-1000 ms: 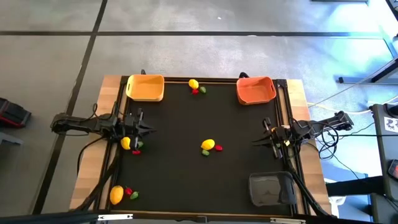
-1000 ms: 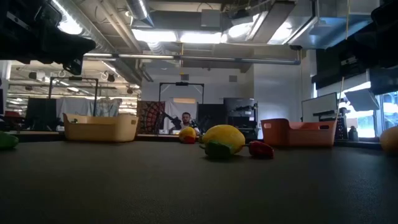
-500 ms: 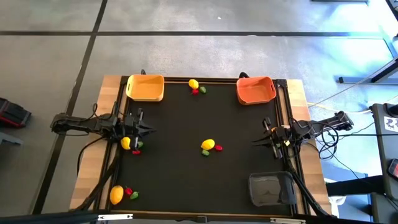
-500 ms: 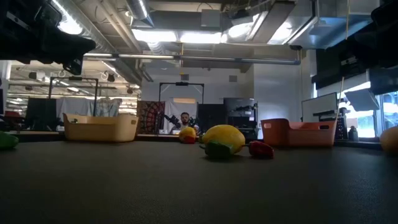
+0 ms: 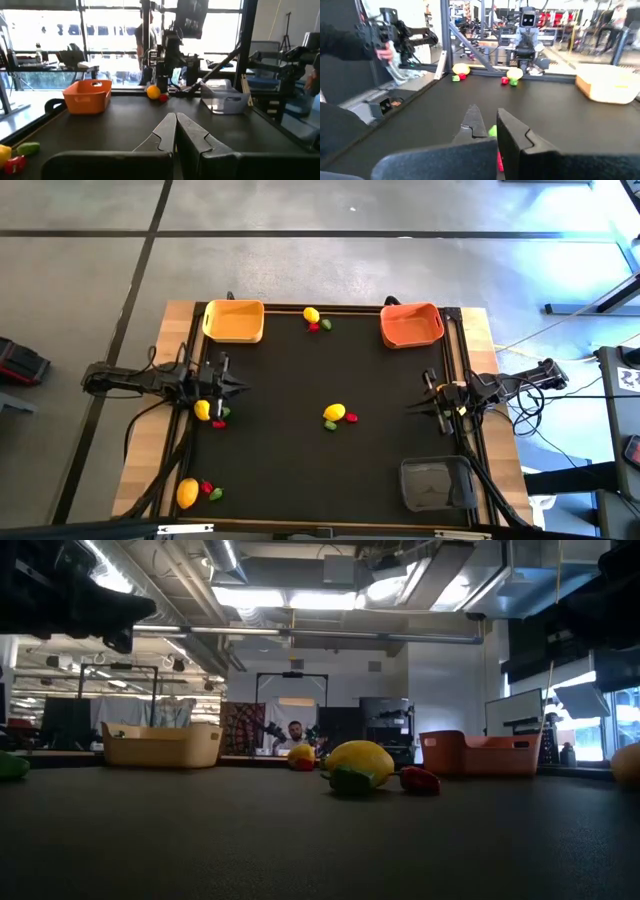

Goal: Sort produce into baskets
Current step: Put the lemon into the yellow bin

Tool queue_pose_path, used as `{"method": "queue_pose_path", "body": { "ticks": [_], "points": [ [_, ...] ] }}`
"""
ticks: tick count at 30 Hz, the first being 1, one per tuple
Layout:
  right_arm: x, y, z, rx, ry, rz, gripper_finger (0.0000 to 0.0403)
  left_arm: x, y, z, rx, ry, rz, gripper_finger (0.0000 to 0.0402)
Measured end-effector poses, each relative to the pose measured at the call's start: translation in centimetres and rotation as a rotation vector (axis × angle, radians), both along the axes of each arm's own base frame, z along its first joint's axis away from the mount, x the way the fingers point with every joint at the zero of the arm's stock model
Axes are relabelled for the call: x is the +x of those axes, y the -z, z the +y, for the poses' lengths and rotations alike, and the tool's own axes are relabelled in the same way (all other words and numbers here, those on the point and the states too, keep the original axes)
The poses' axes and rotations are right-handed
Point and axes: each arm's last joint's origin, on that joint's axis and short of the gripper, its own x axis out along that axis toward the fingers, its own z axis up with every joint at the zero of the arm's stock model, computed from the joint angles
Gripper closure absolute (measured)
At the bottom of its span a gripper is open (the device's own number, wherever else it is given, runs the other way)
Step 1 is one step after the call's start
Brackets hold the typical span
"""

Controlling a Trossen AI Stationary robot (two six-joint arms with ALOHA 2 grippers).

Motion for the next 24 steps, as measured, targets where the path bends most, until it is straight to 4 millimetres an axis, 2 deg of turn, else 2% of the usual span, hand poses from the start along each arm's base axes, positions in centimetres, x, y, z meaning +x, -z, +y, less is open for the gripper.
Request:
{"method": "queue_pose_path", "body": {
  "ticks": [4, 9, 15, 24],
  "points": [
    [0.0, 0.0, 0.0, 0.000, -0.005, 0.001, 0.0402, -0.1, -0.9, 0.1, -0.001, -0.027, -0.097, 0.0396],
    [0.0, 0.0, 0.0, 0.001, -0.006, 0.001, 0.0402, -0.3, -2.0, 0.4, -0.096, -0.038, -0.211, 0.0396],
    [0.0, -0.1, 0.0, 0.005, 0.000, -0.009, 0.0402, -0.3, -2.0, 0.5, -0.142, -0.050, -0.218, 0.0396],
    [0.1, -0.6, -0.3, 0.071, 0.107, -0.053, 0.0402, 0.2, -2.0, 0.9, -0.145, -0.109, -0.207, 0.0396]
  ]
}}
